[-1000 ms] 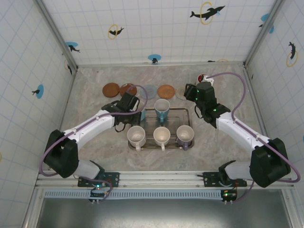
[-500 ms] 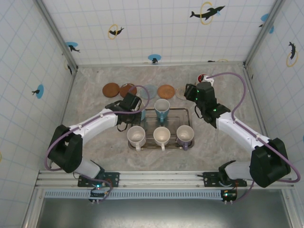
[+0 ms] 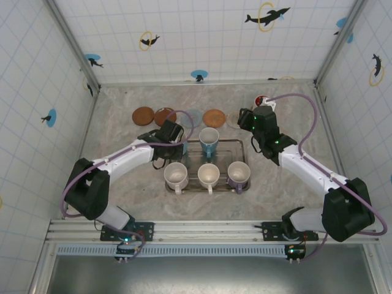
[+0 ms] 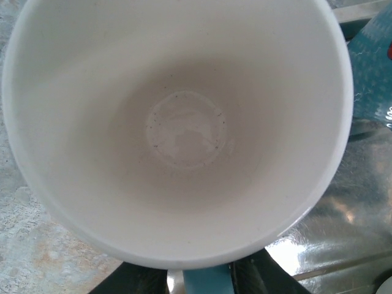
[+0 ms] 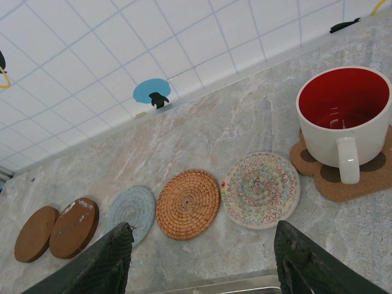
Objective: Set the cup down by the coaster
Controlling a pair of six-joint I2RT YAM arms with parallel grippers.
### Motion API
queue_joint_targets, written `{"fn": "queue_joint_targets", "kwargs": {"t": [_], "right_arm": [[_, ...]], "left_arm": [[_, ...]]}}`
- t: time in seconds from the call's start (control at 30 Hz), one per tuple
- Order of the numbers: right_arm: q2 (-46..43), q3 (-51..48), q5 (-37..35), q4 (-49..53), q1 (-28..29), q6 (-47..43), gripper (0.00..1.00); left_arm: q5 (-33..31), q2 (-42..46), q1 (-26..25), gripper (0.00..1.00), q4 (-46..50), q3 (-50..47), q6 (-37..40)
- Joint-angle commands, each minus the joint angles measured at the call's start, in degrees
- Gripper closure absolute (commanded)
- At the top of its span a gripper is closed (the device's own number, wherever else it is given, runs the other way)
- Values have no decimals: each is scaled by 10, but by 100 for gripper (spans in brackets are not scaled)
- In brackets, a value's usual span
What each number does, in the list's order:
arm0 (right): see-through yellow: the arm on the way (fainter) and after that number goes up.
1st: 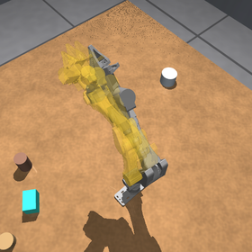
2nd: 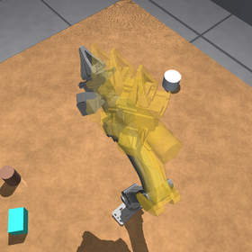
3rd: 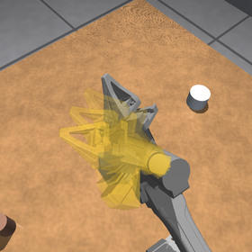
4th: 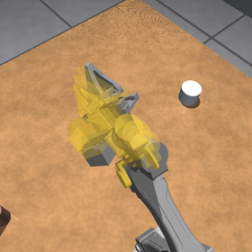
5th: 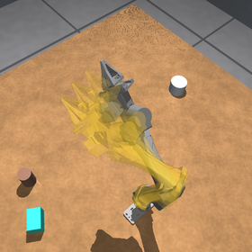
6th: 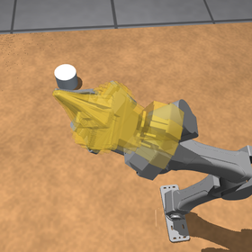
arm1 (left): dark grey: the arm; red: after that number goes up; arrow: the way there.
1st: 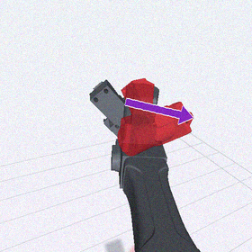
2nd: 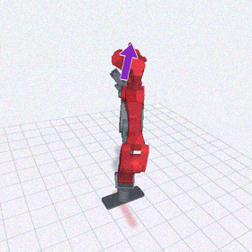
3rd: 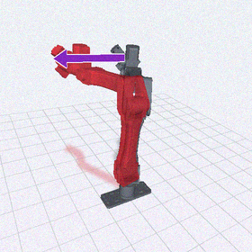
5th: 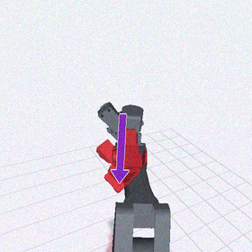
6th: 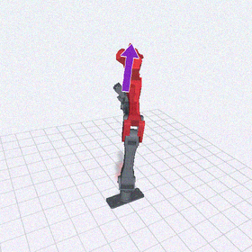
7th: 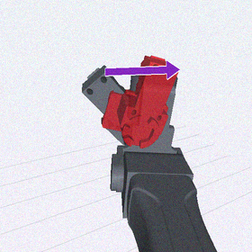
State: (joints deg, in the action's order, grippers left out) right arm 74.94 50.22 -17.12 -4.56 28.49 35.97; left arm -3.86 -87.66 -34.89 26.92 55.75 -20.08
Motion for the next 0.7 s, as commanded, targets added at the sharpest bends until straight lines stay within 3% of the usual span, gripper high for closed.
{"fn": "queue_joint_targets", "kwargs": {"t": [0.0,0.23,0.33,0.67], "right_arm": [[0,-11,-14,-25,4,0,37],[1,-9,-13,-25,3,-1,37],[1,-9,-13,-25,3,0,37],[2,-9,-12,-25,3,0,37]], "left_arm": [[-12,-6,-3,78,-5,-4,-6],[-19,-2,-3,89,-4,-4,-6],[-25,0,-2,100,-2,-4,-7],[-40,13,-3,100,-5,-6,-14]]}}
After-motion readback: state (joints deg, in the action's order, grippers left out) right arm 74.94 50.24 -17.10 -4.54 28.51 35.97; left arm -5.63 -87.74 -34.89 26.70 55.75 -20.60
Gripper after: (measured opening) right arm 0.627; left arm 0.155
